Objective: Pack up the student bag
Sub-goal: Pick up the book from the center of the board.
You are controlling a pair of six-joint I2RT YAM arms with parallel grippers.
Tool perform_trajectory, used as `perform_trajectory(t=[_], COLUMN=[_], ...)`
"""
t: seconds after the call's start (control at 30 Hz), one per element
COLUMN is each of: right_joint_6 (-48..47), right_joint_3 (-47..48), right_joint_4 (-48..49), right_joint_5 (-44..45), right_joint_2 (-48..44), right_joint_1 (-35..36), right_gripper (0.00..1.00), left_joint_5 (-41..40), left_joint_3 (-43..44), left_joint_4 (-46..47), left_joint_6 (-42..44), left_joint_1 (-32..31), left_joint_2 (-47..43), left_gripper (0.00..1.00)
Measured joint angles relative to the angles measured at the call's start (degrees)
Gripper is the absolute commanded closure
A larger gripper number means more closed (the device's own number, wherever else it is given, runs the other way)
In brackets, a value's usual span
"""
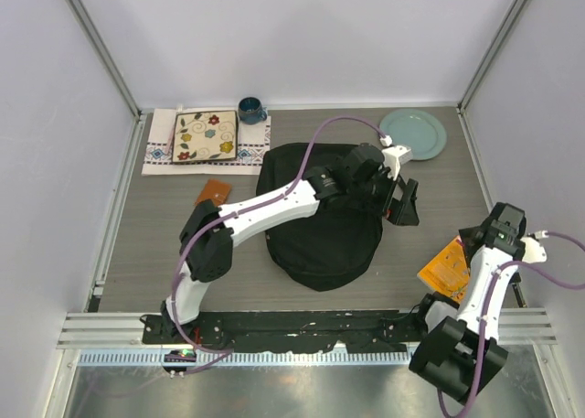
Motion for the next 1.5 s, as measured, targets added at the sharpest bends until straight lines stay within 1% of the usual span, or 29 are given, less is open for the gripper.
perform_trajectory(t=[0.13, 0.27, 0.33, 0.43, 0.53, 0.57, 0.67, 0.77, 0.9, 0.97, 1.03, 1.1, 1.17, 1.3, 1.5], right_joint_6=[0.1, 1.9, 3.1, 4.6, 5.4, 5.4, 4.8, 4.1, 0.5, -1.1, -2.4, -3.5, -4.8, -7.1, -9.0], right_joint_3=[-2.0, -3.1, -4.5, -7.5, -10.1, -10.7, -12.2, -13.0, -13.4, -13.5, -13.7, -13.9, -13.9, -13.9, -13.4], right_joint_4=[0.3, 1.4, 2.3, 4.3, 5.6, 6.6, 9.5, 14.0, 17.1, 18.2, 19.6, 20.9, 22.5, 25.6, 29.0], right_joint_5=[-0.5, 1.1, 2.0, 3.3, 3.7, 3.8, 3.7, 0.4, -3.1, -4.9, -7.2, -9.4, -12.2, -16.9, -22.0], right_joint_2=[1.0, 1.7, 1.8, 2.3, 4.3, 4.8, 5.3, 6.1, 6.1, 5.9, 5.8, 5.9, 6.4, 8.3, 10.4], right_joint_1=[-5.1, -7.3, -8.3, -8.9, -9.2, -9.2, -9.3, -9.4, -9.4, -9.4, -9.4, -9.5, -9.5, -9.5, -9.5], right_gripper=[0.00, 0.01, 0.01, 0.01, 0.01, 0.03, 0.05, 0.09, 0.11, 0.14, 0.15, 0.16, 0.16, 0.16, 0.16], left_joint_5=[4.8, 6.4, 7.3, 8.2, 8.7, 8.8, 8.8, 9.0, 9.4, 9.4, 9.7, 10.2, 10.7, 11.6, 15.3], left_joint_3=[4.0, 9.3, 13.8, 17.9, 20.2, 20.5, 20.5, 20.5, 20.1, 20.4, 22.8, 28.8, 31.7, 30.9, 30.6], left_joint_4=[2.6, 1.9, 1.6, 0.9, 0.3, 0.2, -0.5, -0.7, -0.7, -0.7, -0.7, -1.1, -0.9, 0.0, 2.8], left_joint_6=[-3.5, -4.8, -4.9, -4.9, -4.6, -4.5, -3.7, -3.0, -2.8, -2.8, -2.8, -2.8, -2.8, -3.3, -5.1], left_joint_1=[2.5, 4.0, 4.0, 3.6, 3.2, 3.1, 2.8, 2.5, 2.4, 2.4, 2.3, 2.1, 1.9, 0.9, -1.1], left_joint_2=[6.0, 11.4, 14.8, 17.9, 19.8, 20.2, 21.0, 21.9, 22.9, 23.8, 25.9, 30.1, 32.6, 34.2, 36.4], left_gripper=[0.00, 0.00, 0.00, 0.00, 0.00, 0.00, 0.00, 0.00, 0.00, 0.00, 0.00, 0.00, 0.00, 0.01, 0.00])
